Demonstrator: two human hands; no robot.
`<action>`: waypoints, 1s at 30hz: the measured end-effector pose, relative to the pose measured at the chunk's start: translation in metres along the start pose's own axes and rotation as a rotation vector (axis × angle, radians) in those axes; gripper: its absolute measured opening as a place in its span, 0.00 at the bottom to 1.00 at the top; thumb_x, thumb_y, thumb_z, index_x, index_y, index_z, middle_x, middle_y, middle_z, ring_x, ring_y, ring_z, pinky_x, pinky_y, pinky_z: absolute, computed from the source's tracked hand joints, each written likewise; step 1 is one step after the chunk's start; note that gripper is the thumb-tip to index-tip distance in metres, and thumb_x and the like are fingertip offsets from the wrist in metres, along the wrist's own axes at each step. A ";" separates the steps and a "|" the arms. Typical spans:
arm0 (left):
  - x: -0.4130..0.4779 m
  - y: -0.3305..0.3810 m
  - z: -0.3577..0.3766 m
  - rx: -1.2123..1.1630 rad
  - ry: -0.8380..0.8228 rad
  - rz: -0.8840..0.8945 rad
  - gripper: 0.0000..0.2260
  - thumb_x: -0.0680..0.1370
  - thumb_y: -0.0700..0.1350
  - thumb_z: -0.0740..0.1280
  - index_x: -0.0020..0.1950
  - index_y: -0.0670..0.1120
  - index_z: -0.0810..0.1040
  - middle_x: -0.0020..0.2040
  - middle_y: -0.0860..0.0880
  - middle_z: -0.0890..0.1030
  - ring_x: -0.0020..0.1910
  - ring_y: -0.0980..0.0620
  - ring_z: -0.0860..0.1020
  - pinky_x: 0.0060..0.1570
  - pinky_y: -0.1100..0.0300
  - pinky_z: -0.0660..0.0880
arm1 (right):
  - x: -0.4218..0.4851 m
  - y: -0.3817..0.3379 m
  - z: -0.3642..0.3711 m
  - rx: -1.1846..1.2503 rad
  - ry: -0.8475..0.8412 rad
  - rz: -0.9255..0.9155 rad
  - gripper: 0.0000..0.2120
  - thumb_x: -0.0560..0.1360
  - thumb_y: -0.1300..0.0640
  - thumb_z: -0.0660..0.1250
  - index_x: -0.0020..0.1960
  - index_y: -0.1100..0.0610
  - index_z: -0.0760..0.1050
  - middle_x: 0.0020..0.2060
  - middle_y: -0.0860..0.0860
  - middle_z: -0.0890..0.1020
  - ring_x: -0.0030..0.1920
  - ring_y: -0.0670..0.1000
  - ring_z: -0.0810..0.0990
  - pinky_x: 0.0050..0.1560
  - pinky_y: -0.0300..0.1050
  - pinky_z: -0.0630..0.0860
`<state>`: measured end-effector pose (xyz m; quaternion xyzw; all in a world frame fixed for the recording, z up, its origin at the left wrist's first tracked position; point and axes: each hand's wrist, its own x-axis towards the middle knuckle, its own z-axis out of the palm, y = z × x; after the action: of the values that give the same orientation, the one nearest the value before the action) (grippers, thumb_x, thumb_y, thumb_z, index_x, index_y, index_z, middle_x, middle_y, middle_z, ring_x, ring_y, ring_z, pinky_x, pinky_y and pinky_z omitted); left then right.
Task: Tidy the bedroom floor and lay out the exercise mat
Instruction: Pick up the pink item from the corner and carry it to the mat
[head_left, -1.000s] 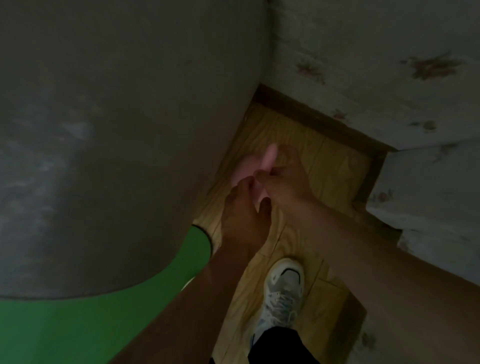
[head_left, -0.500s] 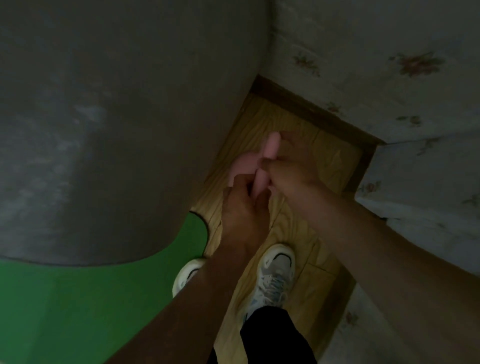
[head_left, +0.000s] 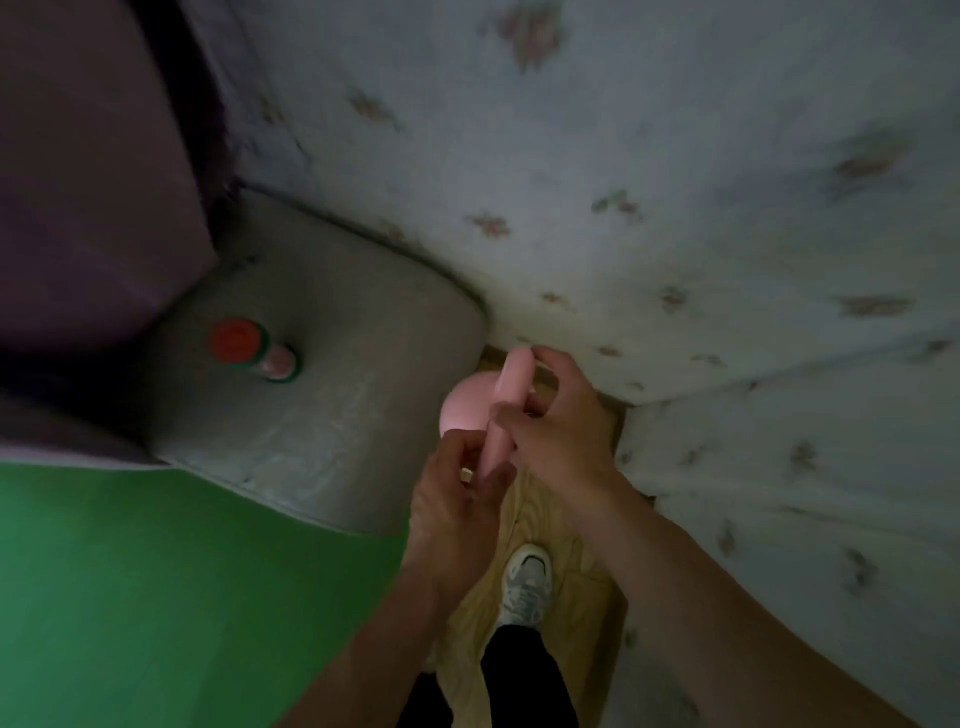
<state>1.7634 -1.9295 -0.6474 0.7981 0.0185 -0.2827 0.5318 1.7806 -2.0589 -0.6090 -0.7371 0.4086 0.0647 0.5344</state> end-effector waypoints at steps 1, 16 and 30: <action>-0.013 0.022 -0.012 -0.004 0.006 0.034 0.07 0.78 0.47 0.71 0.54 0.55 0.78 0.48 0.58 0.83 0.43 0.58 0.81 0.36 0.69 0.74 | -0.018 -0.024 -0.009 0.005 0.005 -0.017 0.33 0.72 0.61 0.75 0.73 0.47 0.68 0.63 0.54 0.82 0.53 0.49 0.83 0.52 0.46 0.83; -0.227 0.259 -0.166 0.016 0.074 0.439 0.09 0.77 0.45 0.73 0.46 0.58 0.77 0.41 0.61 0.82 0.38 0.62 0.79 0.35 0.69 0.72 | -0.279 -0.252 -0.099 0.093 0.050 -0.305 0.30 0.73 0.60 0.74 0.71 0.44 0.68 0.59 0.56 0.84 0.54 0.53 0.85 0.57 0.54 0.83; -0.385 0.251 -0.204 -0.222 0.408 0.320 0.05 0.75 0.46 0.74 0.48 0.53 0.81 0.45 0.53 0.85 0.45 0.55 0.84 0.47 0.54 0.83 | -0.396 -0.253 -0.078 0.008 -0.332 -0.572 0.33 0.71 0.54 0.77 0.72 0.44 0.68 0.49 0.45 0.87 0.43 0.38 0.86 0.37 0.34 0.82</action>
<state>1.6114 -1.7590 -0.2000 0.7680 0.0298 -0.0247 0.6393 1.6637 -1.8893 -0.1793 -0.7993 0.0926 0.0295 0.5930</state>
